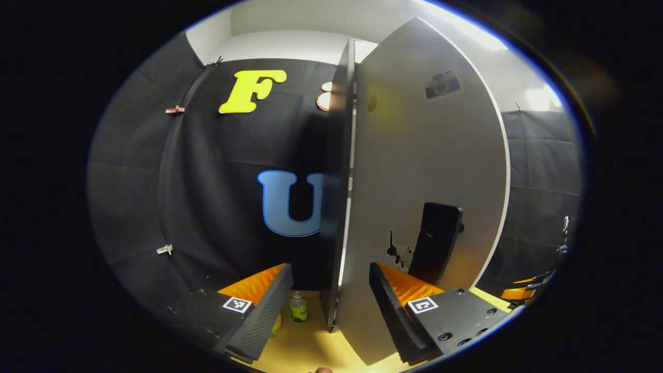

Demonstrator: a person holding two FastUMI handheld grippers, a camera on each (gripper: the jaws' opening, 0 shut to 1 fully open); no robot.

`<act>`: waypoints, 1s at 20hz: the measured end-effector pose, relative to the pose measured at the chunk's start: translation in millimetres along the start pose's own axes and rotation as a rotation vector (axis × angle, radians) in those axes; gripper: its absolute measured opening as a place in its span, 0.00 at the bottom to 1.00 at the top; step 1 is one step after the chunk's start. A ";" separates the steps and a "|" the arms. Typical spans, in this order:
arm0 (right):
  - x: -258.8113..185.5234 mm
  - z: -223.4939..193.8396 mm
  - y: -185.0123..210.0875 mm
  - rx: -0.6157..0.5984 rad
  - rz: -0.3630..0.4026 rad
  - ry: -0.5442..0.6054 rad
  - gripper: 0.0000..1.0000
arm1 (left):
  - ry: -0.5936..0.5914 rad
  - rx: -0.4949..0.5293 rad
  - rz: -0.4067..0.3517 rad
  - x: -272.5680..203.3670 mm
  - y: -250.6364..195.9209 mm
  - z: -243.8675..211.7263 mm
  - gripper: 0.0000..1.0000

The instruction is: Grab one shoe with the right hand and put it into the shoe cabinet, grab the other shoe with the left hand and put it into the shoe cabinet; then close the right door with the right hand and the left door with the left hand.

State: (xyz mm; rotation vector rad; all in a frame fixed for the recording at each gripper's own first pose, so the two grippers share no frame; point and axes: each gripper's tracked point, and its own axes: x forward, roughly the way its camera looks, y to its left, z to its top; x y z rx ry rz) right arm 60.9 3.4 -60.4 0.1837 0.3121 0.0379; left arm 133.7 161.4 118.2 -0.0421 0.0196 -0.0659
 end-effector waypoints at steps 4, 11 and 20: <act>3.1 5.6 -6.4 -0.019 0.006 -0.011 0.98 | 0.003 0.062 0.029 3.6 -31.4 -1.0 0.91; 0.3 10.6 -69.4 0.011 -0.025 0.023 0.98 | 0.033 -0.118 0.072 31.5 -90.6 -9.9 0.93; 5.3 41.1 -137.9 -0.049 -0.019 -0.016 0.98 | 0.014 -0.137 0.049 50.4 -175.7 -0.6 0.95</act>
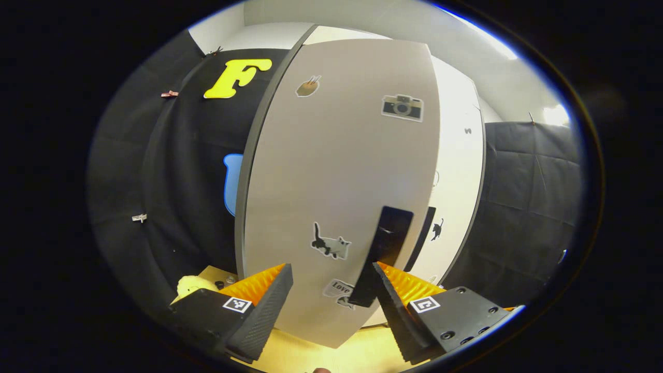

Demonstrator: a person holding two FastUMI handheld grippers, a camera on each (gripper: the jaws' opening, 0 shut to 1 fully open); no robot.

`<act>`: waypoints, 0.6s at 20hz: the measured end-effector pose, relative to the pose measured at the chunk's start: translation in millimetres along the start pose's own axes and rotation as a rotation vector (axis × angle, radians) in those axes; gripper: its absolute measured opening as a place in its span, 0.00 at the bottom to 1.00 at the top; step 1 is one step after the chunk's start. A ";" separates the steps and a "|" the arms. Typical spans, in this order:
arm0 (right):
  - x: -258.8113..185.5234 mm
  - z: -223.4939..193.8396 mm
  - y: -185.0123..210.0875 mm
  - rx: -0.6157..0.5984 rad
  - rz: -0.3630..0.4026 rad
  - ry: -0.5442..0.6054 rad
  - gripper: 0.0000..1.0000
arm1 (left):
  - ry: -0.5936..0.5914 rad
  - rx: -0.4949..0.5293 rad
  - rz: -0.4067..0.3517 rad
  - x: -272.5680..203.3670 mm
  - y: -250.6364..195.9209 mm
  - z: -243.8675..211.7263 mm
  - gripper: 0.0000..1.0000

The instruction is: Grab one shoe with the right hand and put it into the shoe cabinet, grab the other shoe with the left hand and put it into the shoe cabinet; then close the right door with the right hand and the left door with the left hand.

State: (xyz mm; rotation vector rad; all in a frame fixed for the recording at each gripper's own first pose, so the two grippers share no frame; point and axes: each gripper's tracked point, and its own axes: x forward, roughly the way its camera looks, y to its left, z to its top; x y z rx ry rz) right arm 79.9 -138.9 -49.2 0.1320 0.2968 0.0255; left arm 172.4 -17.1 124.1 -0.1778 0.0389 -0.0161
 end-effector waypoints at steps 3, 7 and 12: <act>5.8 2.4 -5.9 -0.012 0.049 0.002 0.98 | -0.019 0.050 0.069 -20.2 -7.2 -15.2 0.93; 13.3 8.6 -10.0 -0.028 0.120 -0.006 0.98 | -0.018 0.020 0.106 -51.5 -24.1 -41.1 0.95; 6.0 37.0 0.8 -0.084 0.176 -0.087 0.98 | 0.049 0.006 0.178 -95.2 -19.1 -87.4 0.95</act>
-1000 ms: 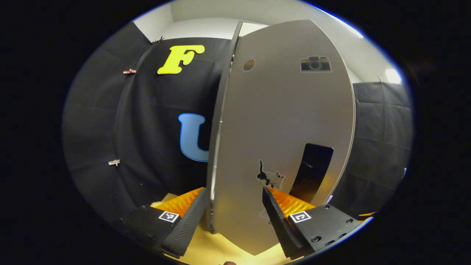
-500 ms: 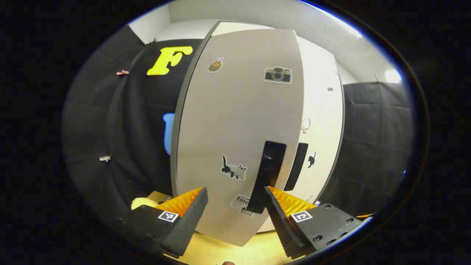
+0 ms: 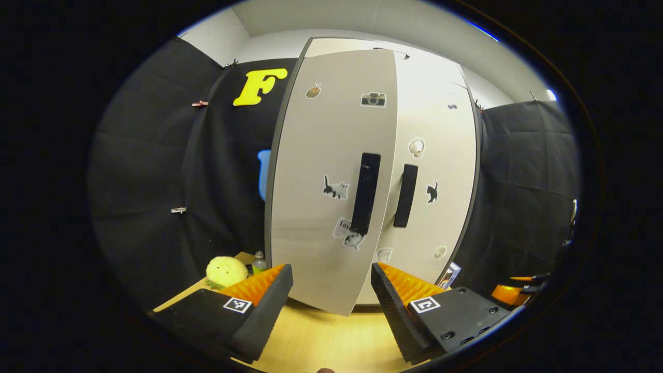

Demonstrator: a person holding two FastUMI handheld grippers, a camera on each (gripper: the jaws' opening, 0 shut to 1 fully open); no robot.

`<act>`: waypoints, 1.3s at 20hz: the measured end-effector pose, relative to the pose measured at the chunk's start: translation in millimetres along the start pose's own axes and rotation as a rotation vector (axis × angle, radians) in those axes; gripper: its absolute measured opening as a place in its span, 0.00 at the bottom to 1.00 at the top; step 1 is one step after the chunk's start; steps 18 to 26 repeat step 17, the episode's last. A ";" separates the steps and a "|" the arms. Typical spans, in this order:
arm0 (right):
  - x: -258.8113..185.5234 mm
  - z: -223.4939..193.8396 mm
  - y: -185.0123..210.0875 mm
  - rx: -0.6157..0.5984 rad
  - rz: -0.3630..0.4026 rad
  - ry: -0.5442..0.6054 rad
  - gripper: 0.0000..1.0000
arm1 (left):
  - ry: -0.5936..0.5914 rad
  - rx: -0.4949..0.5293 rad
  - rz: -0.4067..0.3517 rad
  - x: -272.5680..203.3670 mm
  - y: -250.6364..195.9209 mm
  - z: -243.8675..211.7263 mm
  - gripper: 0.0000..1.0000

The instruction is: Grab one shoe with the right hand and put it into the shoe cabinet, grab the other shoe with the left hand and put it into the shoe cabinet; then close the right door with the right hand and the left door with the left hand.

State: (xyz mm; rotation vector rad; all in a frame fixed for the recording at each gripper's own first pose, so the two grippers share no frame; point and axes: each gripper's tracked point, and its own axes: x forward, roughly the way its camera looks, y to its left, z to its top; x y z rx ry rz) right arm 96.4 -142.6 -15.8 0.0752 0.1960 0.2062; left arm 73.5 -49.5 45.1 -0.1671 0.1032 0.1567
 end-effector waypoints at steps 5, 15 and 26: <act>-21.2 15.8 25.0 0.031 -0.032 -0.087 0.98 | 0.003 -0.026 0.061 -32.1 32.7 -16.6 0.95; -78.1 -12.1 88.2 -0.025 -0.016 -0.102 0.98 | -0.035 0.032 0.017 -86.3 63.1 -22.4 0.95; -88.8 -18.9 93.5 -0.034 -0.023 -0.105 0.98 | -0.043 0.059 0.014 -96.0 68.6 -27.8 0.95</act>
